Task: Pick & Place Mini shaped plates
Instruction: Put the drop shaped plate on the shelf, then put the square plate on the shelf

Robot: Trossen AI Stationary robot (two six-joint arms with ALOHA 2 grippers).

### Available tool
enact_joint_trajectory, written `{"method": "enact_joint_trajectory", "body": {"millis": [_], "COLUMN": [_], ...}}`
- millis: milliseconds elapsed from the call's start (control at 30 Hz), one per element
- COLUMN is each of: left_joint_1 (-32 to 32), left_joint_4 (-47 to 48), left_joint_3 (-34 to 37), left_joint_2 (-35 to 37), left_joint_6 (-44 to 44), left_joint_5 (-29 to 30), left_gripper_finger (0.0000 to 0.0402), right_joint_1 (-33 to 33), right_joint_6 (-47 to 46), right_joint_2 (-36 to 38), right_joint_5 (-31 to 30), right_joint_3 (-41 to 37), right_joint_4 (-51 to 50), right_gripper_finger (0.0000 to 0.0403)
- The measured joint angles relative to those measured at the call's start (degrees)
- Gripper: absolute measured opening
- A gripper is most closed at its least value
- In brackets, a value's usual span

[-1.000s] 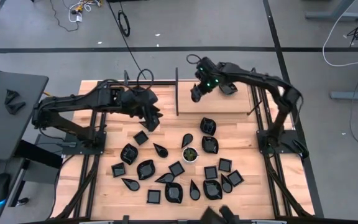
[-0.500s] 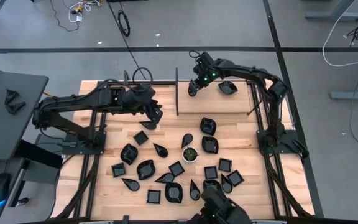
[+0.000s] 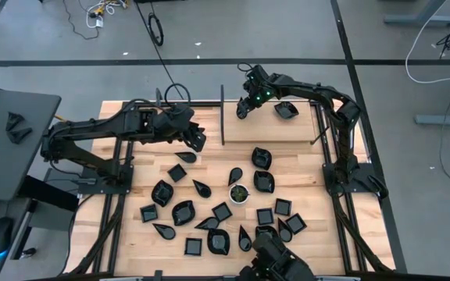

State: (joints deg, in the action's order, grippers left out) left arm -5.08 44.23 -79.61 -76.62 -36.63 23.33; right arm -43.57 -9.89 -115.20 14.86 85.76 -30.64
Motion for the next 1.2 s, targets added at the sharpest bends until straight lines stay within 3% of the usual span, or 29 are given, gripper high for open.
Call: {"method": "enact_joint_trajectory", "body": {"millis": [367,533,833,1067,1200], "left_joint_1": [1.2,3.0,5.2,5.4,5.3], "left_joint_4": [0.1,0.2,2.1,3.5,4.9], "left_joint_3": [0.0,0.0,0.0,0.0,0.0], "left_joint_2": [0.0,0.0,0.0,0.0,0.0], "left_joint_6": [-0.3,-0.2,4.7,11.6,14.8], "left_joint_5": [-0.6,-0.7,-0.7,-1.5,-4.2], "left_gripper_finger": [0.0135,0.0135,0.0135,0.0135,0.0135], "right_joint_1": [0.0,0.0,3.8,14.4,23.6], "right_joint_6": [-3.5,-3.3,-1.3,-0.9,-7.5], "right_joint_2": [0.0,3.5,17.4,26.9,30.8], "right_joint_5": [-0.5,-0.7,-2.0,-7.1,-9.3], "right_joint_3": [0.0,0.0,0.0,0.0,-2.8], "right_joint_4": [1.1,-0.6,-7.6,-22.7,-29.4], "right_gripper_finger": [0.0117,0.0149,0.0138,0.0109,0.0094]}}
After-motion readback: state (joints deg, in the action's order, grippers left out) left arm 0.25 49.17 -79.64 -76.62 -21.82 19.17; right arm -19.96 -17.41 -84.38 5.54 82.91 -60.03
